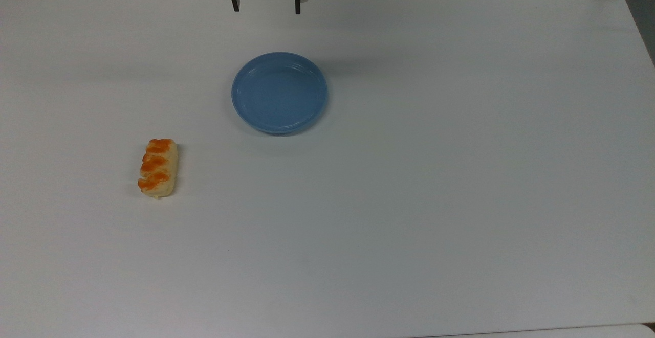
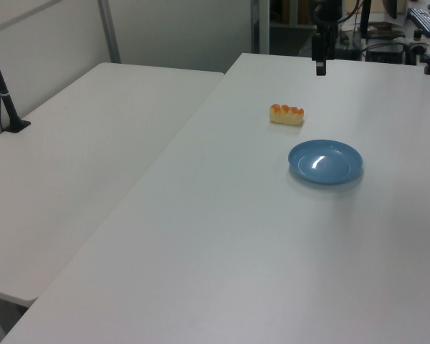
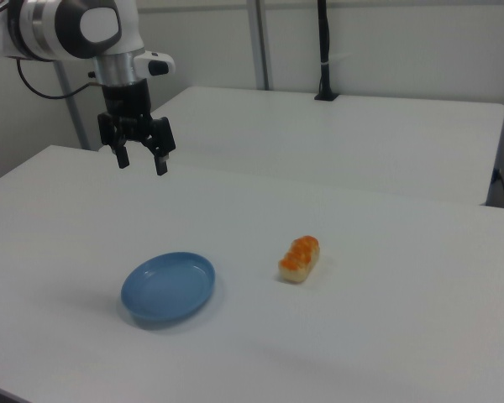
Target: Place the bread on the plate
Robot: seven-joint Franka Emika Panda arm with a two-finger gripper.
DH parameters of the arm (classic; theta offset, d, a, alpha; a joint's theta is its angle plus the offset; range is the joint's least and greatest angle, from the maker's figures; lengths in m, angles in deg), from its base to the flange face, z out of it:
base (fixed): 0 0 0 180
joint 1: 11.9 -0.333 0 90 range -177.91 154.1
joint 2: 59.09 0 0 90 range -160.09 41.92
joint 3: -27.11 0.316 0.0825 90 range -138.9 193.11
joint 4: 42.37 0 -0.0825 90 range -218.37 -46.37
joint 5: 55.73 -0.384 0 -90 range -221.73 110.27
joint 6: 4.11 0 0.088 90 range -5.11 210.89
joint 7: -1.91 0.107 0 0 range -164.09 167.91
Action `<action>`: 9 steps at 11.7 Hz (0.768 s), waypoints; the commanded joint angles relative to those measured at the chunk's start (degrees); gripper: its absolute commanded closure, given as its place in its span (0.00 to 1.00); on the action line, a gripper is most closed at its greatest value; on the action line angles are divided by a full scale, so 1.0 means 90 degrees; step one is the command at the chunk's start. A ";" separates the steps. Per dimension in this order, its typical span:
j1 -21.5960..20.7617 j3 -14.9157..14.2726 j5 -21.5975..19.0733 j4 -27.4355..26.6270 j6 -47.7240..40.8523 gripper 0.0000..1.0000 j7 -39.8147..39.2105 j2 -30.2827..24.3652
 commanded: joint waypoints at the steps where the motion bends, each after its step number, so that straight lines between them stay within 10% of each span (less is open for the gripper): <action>1: -0.0030 -0.0049 0.0055 -0.0102 -0.0003 0.00 0.0001 -0.0139; 9: -0.0011 -0.0108 0.0007 0.0122 0.0085 0.00 -0.0047 0.0046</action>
